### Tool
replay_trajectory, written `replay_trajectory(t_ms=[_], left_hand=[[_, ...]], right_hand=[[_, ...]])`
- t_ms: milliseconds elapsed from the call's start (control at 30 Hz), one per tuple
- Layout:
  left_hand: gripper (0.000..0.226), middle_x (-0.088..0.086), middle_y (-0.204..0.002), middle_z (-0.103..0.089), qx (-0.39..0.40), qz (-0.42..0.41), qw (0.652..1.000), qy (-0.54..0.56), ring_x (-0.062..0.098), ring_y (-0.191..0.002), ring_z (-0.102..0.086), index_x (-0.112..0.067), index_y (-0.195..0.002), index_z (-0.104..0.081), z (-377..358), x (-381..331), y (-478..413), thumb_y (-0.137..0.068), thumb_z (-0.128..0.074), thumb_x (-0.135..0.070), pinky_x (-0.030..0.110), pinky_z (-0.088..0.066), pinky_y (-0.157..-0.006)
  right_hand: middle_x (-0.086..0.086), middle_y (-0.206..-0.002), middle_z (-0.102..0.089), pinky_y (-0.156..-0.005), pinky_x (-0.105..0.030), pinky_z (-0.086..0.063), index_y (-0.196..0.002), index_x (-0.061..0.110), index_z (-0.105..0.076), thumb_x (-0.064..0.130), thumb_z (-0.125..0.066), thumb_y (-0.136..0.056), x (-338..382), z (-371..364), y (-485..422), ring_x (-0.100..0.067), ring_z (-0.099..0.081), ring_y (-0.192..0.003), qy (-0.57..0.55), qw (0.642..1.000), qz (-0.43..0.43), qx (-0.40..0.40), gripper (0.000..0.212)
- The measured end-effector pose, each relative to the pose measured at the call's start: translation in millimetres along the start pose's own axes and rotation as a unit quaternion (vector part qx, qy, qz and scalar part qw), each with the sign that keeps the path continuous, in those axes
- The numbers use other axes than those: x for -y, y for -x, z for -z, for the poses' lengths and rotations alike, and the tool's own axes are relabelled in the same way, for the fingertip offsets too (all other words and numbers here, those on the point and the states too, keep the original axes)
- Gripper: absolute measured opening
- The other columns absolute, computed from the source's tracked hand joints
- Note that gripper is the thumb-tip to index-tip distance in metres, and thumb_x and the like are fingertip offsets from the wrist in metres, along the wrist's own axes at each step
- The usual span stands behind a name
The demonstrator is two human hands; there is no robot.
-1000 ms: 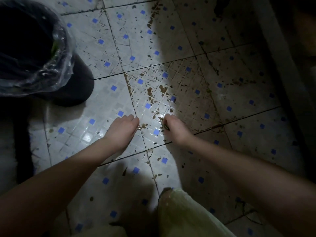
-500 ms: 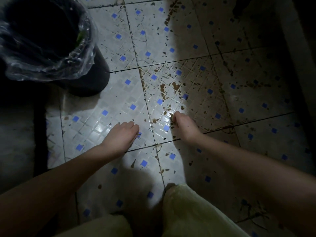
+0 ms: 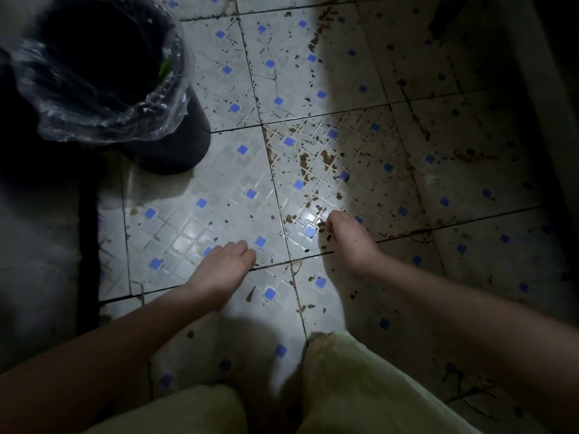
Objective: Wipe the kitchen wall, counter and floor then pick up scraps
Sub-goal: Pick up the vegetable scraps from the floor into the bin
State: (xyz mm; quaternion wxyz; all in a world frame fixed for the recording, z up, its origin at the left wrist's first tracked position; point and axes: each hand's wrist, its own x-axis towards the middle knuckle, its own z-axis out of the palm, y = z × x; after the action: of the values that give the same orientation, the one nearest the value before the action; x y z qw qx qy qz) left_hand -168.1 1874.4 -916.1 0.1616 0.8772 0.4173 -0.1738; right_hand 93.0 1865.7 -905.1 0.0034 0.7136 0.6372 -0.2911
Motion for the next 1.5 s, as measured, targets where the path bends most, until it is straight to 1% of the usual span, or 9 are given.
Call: replay_trajectory(t_ms=[300,367,467,567,667,767,967,1367,1500], left_hand=[[0.008,0.002,-0.097,-0.056,-0.04,-0.011,0.999,0.022,0.022,-0.084,-0.051,-0.02,-0.101,-0.05,15,-5,-2,-0.098,-0.043,-0.02,0.031,-0.032,-0.071],[0.008,0.001,-0.1,-0.055,-0.036,-0.009,0.999,0.017,0.022,-0.088,-0.053,-0.02,-0.104,-0.049,17,-4,-4,-0.096,-0.049,-0.02,0.032,-0.035,-0.073],[0.022,-0.002,-0.105,-0.054,-0.033,-0.002,0.999,-0.011,0.02,-0.095,-0.054,-0.023,-0.11,-0.05,20,-4,-11,-0.09,-0.059,-0.018,0.029,-0.037,-0.076],[0.014,0.001,-0.106,-0.055,-0.04,0.0,0.999,0.005,0.022,-0.097,-0.053,-0.02,-0.109,-0.053,22,-10,-16,-0.099,-0.045,-0.022,0.031,-0.038,-0.08],[0.021,0.003,-0.108,-0.056,-0.043,-0.001,0.999,0.009,0.023,-0.098,-0.053,-0.017,-0.11,-0.055,27,-15,-25,-0.102,-0.037,-0.026,0.031,-0.039,-0.083],[0.023,0.004,-0.113,-0.056,-0.032,-0.007,0.999,-0.004,0.024,-0.102,-0.054,-0.016,-0.115,-0.054,35,-18,-42,-0.102,-0.038,-0.026,0.032,-0.04,-0.086],[0.03,0.006,-0.118,-0.058,-0.039,-0.004,0.998,0.041,0.028,-0.106,-0.055,-0.017,-0.126,-0.049,39,-31,-74,-0.099,-0.045,-0.027,0.037,-0.042,-0.085],[0.019,0.009,-0.101,-0.063,-0.081,0.0,0.996,0.046,0.03,-0.089,-0.057,-0.015,-0.11,-0.053,26,-32,-101,-0.094,-0.055,-0.025,0.036,-0.039,-0.071],[0.022,0.01,-0.101,-0.064,-0.088,0.028,0.993,0.068,0.03,-0.089,-0.056,-0.013,-0.112,-0.052,23,-35,-102,-0.093,-0.057,-0.023,0.035,-0.039,-0.069]], right_hand=[[-0.005,-0.101,-0.055,-0.08,-0.037,-0.051,-0.102,0.011,-0.052,-0.009,-0.047,-0.086,4,9,5,-0.018,-0.053,-0.087,-0.012,1.0,-0.008,-0.027,0.026],[-0.003,-0.099,-0.054,-0.076,-0.035,-0.052,-0.1,0.013,-0.051,-0.007,-0.048,-0.086,5,9,4,-0.017,-0.054,-0.084,-0.012,1.0,-0.007,-0.027,0.024],[-0.002,-0.094,-0.052,-0.068,-0.027,-0.042,-0.095,0.013,-0.048,0.0,-0.045,-0.09,-3,8,0,-0.02,-0.052,-0.084,-0.064,0.997,-0.024,-0.019,0.014],[-0.006,-0.09,-0.049,-0.071,-0.029,-0.037,-0.093,0.011,-0.045,0.0,-0.049,-0.088,-14,6,-1,-0.026,-0.051,-0.086,-0.075,0.997,-0.017,-0.02,0.013],[-0.006,-0.083,-0.052,-0.063,-0.023,-0.035,-0.088,0.011,-0.045,0.004,-0.047,-0.091,-26,2,5,-0.013,-0.048,-0.073,-0.118,0.991,-0.051,-0.037,0.009],[0.01,-0.076,-0.047,-0.056,-0.017,-0.034,-0.087,0.02,-0.047,0.01,-0.051,-0.092,-37,0,13,-0.001,-0.045,-0.07,-0.136,0.987,-0.062,-0.063,0.012],[-0.009,-0.084,-0.047,-0.065,-0.039,-0.036,-0.086,0.006,-0.048,-0.005,-0.051,-0.085,-65,6,28,-0.024,-0.045,-0.075,-0.124,0.987,-0.079,-0.066,0.011],[0.0,-0.073,-0.04,-0.055,-0.036,-0.033,-0.075,0.023,-0.035,0.005,-0.049,-0.088,-82,2,46,-0.019,-0.041,-0.064,-0.138,0.98,-0.115,-0.085,0.026],[-0.001,-0.074,-0.042,-0.056,-0.034,-0.03,-0.078,0.018,-0.04,0.001,-0.046,-0.086,-87,6,48,-0.017,-0.04,-0.065,-0.159,0.976,-0.12,-0.086,0.019]])
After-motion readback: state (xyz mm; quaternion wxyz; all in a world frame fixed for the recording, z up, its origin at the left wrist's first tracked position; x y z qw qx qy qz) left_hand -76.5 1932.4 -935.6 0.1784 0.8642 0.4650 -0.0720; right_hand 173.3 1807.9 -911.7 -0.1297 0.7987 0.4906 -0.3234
